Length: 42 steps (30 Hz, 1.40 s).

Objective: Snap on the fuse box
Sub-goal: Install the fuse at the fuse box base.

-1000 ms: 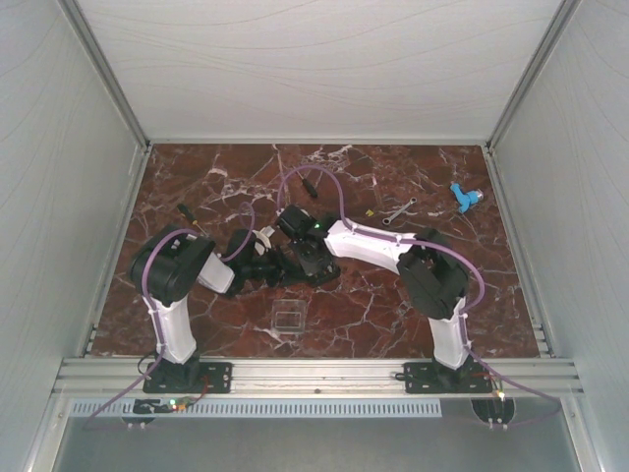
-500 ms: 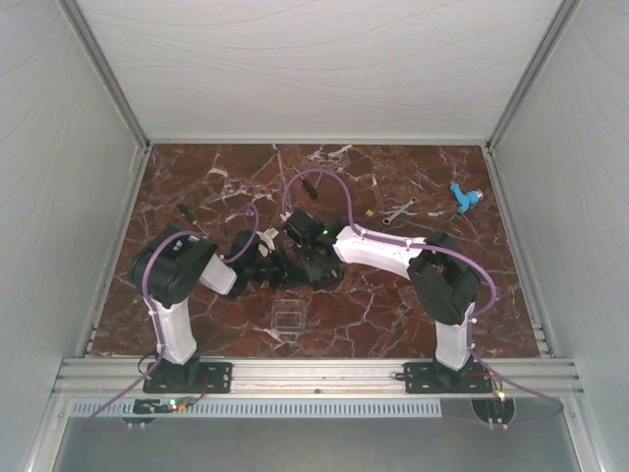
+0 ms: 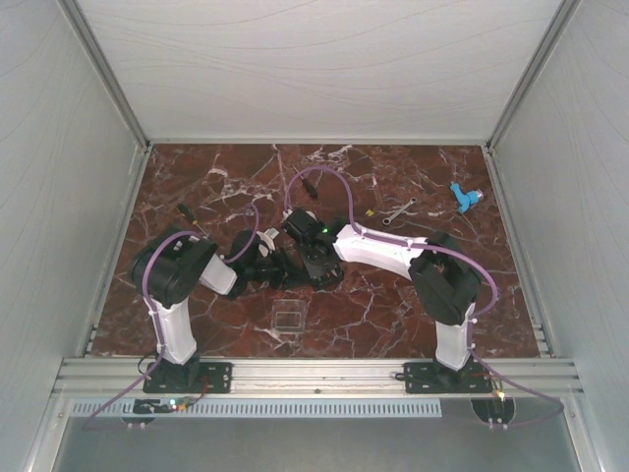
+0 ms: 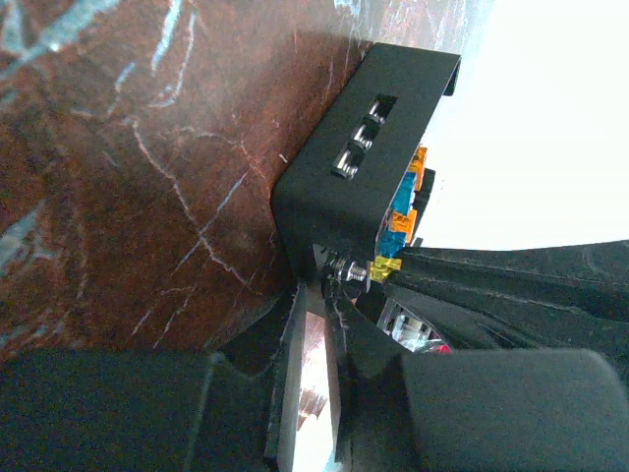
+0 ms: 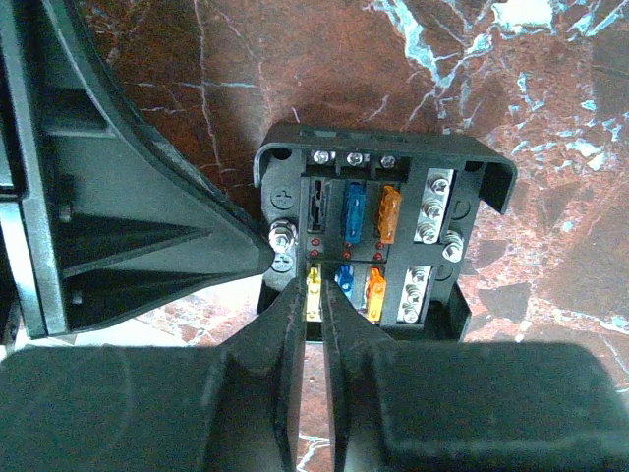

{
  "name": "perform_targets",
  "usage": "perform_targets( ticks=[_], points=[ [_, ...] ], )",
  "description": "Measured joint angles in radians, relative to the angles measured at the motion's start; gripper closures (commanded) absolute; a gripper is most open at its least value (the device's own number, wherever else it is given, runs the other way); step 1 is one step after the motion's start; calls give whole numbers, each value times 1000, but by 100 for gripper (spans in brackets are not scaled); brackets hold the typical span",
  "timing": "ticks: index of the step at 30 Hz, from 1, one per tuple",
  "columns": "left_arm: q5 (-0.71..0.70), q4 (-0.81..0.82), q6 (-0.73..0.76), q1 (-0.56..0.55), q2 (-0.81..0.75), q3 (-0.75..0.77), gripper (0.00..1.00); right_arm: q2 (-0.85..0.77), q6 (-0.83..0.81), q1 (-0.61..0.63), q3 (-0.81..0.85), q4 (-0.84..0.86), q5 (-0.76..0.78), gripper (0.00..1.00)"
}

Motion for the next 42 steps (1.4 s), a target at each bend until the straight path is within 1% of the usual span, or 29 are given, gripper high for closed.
perform_targets(
  ticks=[3, 14, 30, 31, 34, 35, 39, 42],
  points=[
    [0, 0, 0, 0, 0, 0, 88, 0, 2, -2, 0, -4, 0, 100],
    [0, 0, -1, -9, 0, 0, 88, 3, 20, -9, 6, -29, -9, 100],
    [0, 0, -1, -10, 0, 0, 88, 66, -12, -3, 64, -64, -3, 100],
    [0, 0, -1, -10, 0, 0, 88, 64, -12, -2, 64, -64, -3, 96],
    [0, 0, -1, -10, 0, 0, 88, 57, -12, 3, 61, -64, -4, 80],
    [0, 0, -1, -11, 0, 0, 88, 55, -11, 4, 58, -60, -6, 77],
    [-2, 1, -1, -12, 0, 0, 88, 42, -12, 6, 55, -57, -9, 76],
    [-2, 1, -1, -12, 0, 0, 88, 20, -11, 10, 53, -61, -1, 78]
  ],
)
